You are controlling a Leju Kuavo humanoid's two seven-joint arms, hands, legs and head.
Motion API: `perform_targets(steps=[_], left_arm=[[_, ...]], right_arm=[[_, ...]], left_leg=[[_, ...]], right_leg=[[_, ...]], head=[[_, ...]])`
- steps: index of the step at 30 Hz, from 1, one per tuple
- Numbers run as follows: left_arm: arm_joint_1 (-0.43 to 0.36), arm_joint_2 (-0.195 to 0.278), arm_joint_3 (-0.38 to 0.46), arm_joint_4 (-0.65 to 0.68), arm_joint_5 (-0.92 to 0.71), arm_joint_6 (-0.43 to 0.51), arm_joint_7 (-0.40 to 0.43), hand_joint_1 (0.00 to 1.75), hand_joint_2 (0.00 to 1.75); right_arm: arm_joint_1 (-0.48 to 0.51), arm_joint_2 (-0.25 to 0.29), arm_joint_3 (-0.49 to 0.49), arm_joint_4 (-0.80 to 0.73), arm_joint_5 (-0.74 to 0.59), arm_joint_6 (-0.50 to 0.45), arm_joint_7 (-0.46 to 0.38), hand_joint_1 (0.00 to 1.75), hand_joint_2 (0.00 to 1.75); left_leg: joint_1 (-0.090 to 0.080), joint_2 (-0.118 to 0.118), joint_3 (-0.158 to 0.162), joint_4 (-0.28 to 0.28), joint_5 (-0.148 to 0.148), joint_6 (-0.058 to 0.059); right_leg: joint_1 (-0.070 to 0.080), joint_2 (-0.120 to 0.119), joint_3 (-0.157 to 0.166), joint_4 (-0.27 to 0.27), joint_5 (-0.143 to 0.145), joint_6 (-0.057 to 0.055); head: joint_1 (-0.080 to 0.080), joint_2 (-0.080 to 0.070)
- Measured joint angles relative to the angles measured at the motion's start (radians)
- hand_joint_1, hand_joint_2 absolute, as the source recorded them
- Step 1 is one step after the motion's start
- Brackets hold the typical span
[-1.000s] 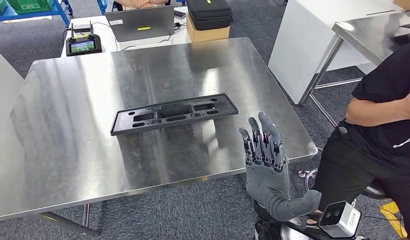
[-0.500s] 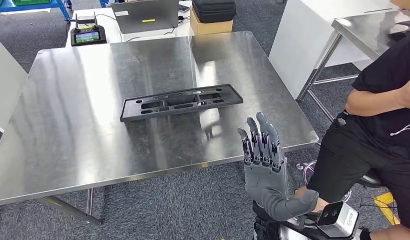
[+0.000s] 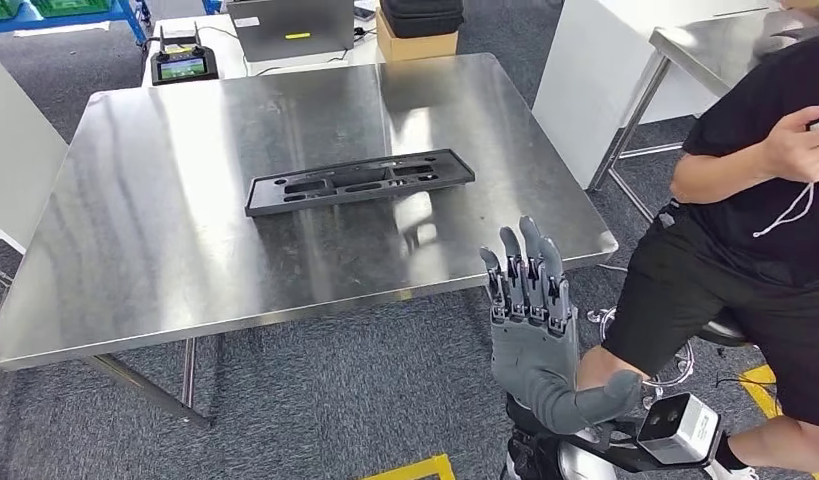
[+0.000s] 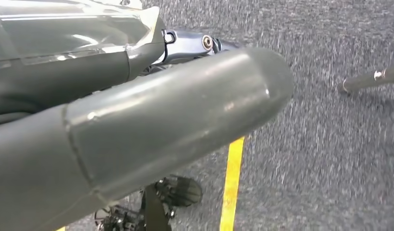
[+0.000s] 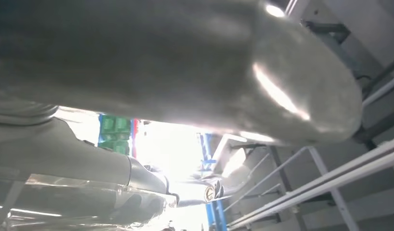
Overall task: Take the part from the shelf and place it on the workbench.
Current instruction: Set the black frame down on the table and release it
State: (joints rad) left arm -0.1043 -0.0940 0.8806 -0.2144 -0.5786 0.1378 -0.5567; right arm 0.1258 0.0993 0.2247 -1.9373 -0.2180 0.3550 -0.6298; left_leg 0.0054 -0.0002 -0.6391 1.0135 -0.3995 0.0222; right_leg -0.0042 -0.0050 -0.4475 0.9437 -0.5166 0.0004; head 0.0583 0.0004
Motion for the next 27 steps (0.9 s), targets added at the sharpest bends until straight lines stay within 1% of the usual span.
perform_targets(steps=[1,2,3,4,5,6,7,8,9,10,11,12,14,15,16,17,18,19,20,21,22,23,24,25,26,27], left_arm=[[0.002,0.001,0.001,0.0,0.001,0.0,-0.001,0.0,0.0],[0.003,0.001,0.002,0.0,0.001,0.0,-0.001,0.0,0.0],[0.004,0.002,0.002,0.0,0.001,0.0,-0.002,0.0,0.0],[0.005,0.003,0.003,0.0,0.002,0.0,-0.002,0.0,0.0],[0.005,0.005,0.003,0.0,0.002,0.0,-0.003,0.0,0.0],[0.005,0.006,0.004,0.0,0.002,0.0,-0.004,0.0,0.0],[0.005,0.007,0.004,0.0,0.003,0.0,-0.005,0.0,0.0],[0.005,0.007,0.005,0.0,0.003,0.0,-0.006,0.0,0.0],[0.005,0.007,0.006,0.0,0.004,0.0,-0.006,0.0,0.0],[0.004,0.007,0.007,0.0,0.004,0.0,-0.007,0.0,0.0],[0.004,0.007,0.007,0.0,0.003,0.0,-0.008,0.0,0.0],[0.004,0.007,0.008,0.0,0.003,0.0,-0.01,0.0,0.0],[0.005,0.007,0.01,0.0,0.003,0.0,-0.012,0.0,0.0],[0.005,0.006,0.01,0.0,0.003,0.0,-0.013,0.0,0.0],[0.004,0.005,0.011,0.0,0.003,0.0,-0.014,0.0,0.0],[0.004,0.005,0.011,0.0,0.002,0.0,-0.014,0.0,0.0],[0.005,0.006,0.012,0.0,0.002,0.0,-0.015,0.0,0.0],[0.005,0.006,0.012,0.0,0.002,0.0,-0.015,0.0,0.0],[0.006,0.007,0.013,0.0,0.002,0.0,-0.015,0.0,0.0],[0.007,0.007,0.015,0.0,0.002,0.0,-0.015,0.0,0.0],[0.007,0.007,0.016,0.0,0.002,0.0,-0.015,0.0,0.0],[0.007,0.006,0.017,0.0,0.002,0.0,-0.015,0.0,0.0],[0.007,0.005,0.019,0.0,0.002,0.0,-0.015,0.0,0.0],[0.007,0.004,0.02,0.0,0.002,0.0,-0.016,0.0,0.0],[0.007,0.003,0.021,0.0,0.002,0.0,-0.016,0.0,0.0],[0.007,0.002,0.022,0.0,0.002,0.0,-0.016,0.0,0.0]], right_arm=[[0.001,0.002,0.0,0.0,0.0,0.0,0.0,0.0,0.0],[0.003,0.003,0.0,0.0,0.0,0.0,0.0,0.0,0.0],[0.005,0.005,0.0,0.001,0.0,0.0,0.0,0.0,0.0],[0.008,0.006,0.0,0.001,0.001,0.0,0.0,0.0,0.0],[0.01,0.007,0.0,0.002,0.003,0.0,-0.002,0.0,0.0],[0.014,0.007,0.0,0.003,0.005,0.0,-0.004,0.0,0.0],[0.017,0.008,0.0,0.003,0.008,0.0,-0.007,0.0,0.0],[0.02,0.008,0.0,0.004,0.013,0.001,-0.01,0.0,0.0],[0.021,0.008,0.001,0.004,0.019,0.001,-0.012,0.0,0.0],[0.021,0.01,0.001,0.004,0.029,0.002,-0.011,0.0,0.0],[0.021,0.011,0.003,0.005,0.044,-0.001,-0.007,0.0,0.0],[0.022,0.012,0.006,0.007,0.067,-0.009,0.001,0.0,0.0],[0.024,0.012,0.012,0.019,0.131,-0.043,0.021,0.0,0.0],[0.026,0.012,0.015,0.028,0.16,-0.061,0.027,0.0,0.0],[0.029,0.012,0.018,0.038,0.179,-0.074,0.03,0.0,0.0],[0.031,0.011,0.02,0.046,0.19,-0.082,0.029,0.0,0.0],[0.033,0.011,0.021,0.053,0.194,-0.086,0.029,0.0,0.0],[0.034,0.011,0.023,0.06,0.197,-0.088,0.029,0.0,0.0],[0.035,0.01,0.024,0.066,0.198,-0.09,0.029,0.0,0.0],[0.035,0.01,0.026,0.072,0.198,-0.091,0.029,0.0,0.0],[0.035,0.009,0.027,0.077,0.199,-0.091,0.028,0.0,0.0],[0.035,0.009,0.029,0.081,0.199,-0.091,0.028,0.0,0.0],[0.035,0.009,0.031,0.083,0.199,-0.091,0.028,0.0,0.0],[0.034,0.009,0.033,0.085,0.199,-0.091,0.028,0.0,0.0],[0.034,0.009,0.034,0.086,0.2,-0.091,0.027,0.0,0.0],[0.034,0.009,0.034,0.088,0.204,-0.094,0.033,0.0,0.0]], left_leg=[[0.002,-0.001,-0.011,0.027,-0.037,-0.005],[0.005,-0.003,-0.025,0.074,-0.089,-0.009],[0.007,-0.003,-0.041,0.135,-0.143,-0.014],[0.009,-0.003,-0.054,0.199,-0.179,-0.019],[0.012,-0.003,-0.06,0.249,-0.19,-0.024],[0.016,-0.003,-0.052,0.27,-0.178,-0.029],[0.021,-0.002,-0.026,0.254,-0.15,-0.034],[0.027,-0.002,0.018,0.204,-0.123,-0.039],[0.03,-0.002,0.068,0.137,-0.113,-0.045],[0.031,-0.004,0.109,0.078,-0.115,-0.045],[0.03,-0.006,0.133,0.036,-0.125,-0.044],[0.025,-0.007,0.139,0.017,-0.135,-0.037],[0.02,-0.005,0.124,0.011,-0.124,-0.012],[0.018,-0.003,0.114,0.008,-0.113,0.003],[0.018,-0.001,0.101,0.005,-0.1,0.017],[0.017,0.002,0.085,0.003,-0.087,0.028],[0.015,0.002,0.07,0.003,-0.075,0.033],[0.014,0.004,0.054,0.003,-0.062,0.035],[0.012,0.005,0.04,0.004,-0.05,0.035],[0.01,0.006,0.027,0.004,-0.038,0.034],[0.008,0.007,0.014,0.005,-0.026,0.033],[0.006,0.007,0.003,0.005,-0.014,0.031],[0.005,0.007,-0.007,0.005,-0.003,0.029],[0.004,0.006,-0.015,0.005,0.007,0.025],[0.004,0.006,-0.018,0.004,0.018,0.019],[0.004,0.007,-0.02,0.001,0.028,0.013]], right_leg=[[-0.007,-0.002,-0.01,-0.002,0.012,-0.01],[-0.011,-0.004,-0.022,-0.003,0.024,-0.019],[-0.01,-0.005,-0.035,-0.002,0.036,-0.024],[-0.009,-0.006,-0.047,-0.001,0.047,-0.025],[-0.009,-0.006,-0.06,0.002,0.058,-0.022],[-0.01,-0.007,-0.074,0.006,0.067,-0.017],[-0.013,-0.008,-0.089,0.014,0.074,-0.012],[-0.015,-0.008,-0.105,0.024,0.078,-0.006],[-0.016,-0.008,-0.12,0.037,0.081,-0.001],[-0.015,-0.008,-0.134,0.05,0.084,0.004],[-0.013,-0.008,-0.143,0.061,0.087,0.009],[-0.01,-0.008,-0.15,0.066,0.092,0.017],[-0.007,-0.007,-0.157,0.067,0.104,0.037],[-0.008,-0.006,-0.166,0.074,0.096,0.042],[-0.008,-0.004,-0.18,0.098,0.072,0.042],[-0.01,-0.003,-0.2,0.145,0.03,0.037],[-0.011,-0.001,-0.221,0.208,-0.018,0.031],[-0.012,-0.001,-0.238,0.278,-0.057,0.03],[-0.012,0.0,-0.244,0.334,-0.079,0.034],[-0.011,0.0,-0.235,0.359,-0.079,0.042],[-0.01,0.001,-0.207,0.347,-0.064,0.05],[-0.009,0.001,-0.16,0.296,-0.043,0.053],[-0.006,0.001,-0.1,0.22,-0.03,0.05],[-0.001,0.001,-0.038,0.133,-0.028,0.042],[0.005,0.001,0.004,0.067,-0.033,0.033],[0.01,0.001,0.027,0.025,-0.04,0.025]], head=[[-0.001,0.0],[-0.003,0.0],[-0.003,0.0],[-0.004,0.0],[-0.004,0.0],[-0.004,0.0],[-0.004,0.0],[-0.004,0.0],[-0.005,0.0],[-0.004,0.0],[-0.004,0.0],[-0.003,0.0],[-0.002,0.0],[-0.002,0.0],[-0.001,0.0],[0.0,0.0],[0.001,0.0],[0.002,0.0],[0.002,0.0],[0.002,0.0],[0.002,0.0],[0.002,0.0],[0.002,0.0],[0.002,0.0],[0.002,0.0],[0.002,0.0]])
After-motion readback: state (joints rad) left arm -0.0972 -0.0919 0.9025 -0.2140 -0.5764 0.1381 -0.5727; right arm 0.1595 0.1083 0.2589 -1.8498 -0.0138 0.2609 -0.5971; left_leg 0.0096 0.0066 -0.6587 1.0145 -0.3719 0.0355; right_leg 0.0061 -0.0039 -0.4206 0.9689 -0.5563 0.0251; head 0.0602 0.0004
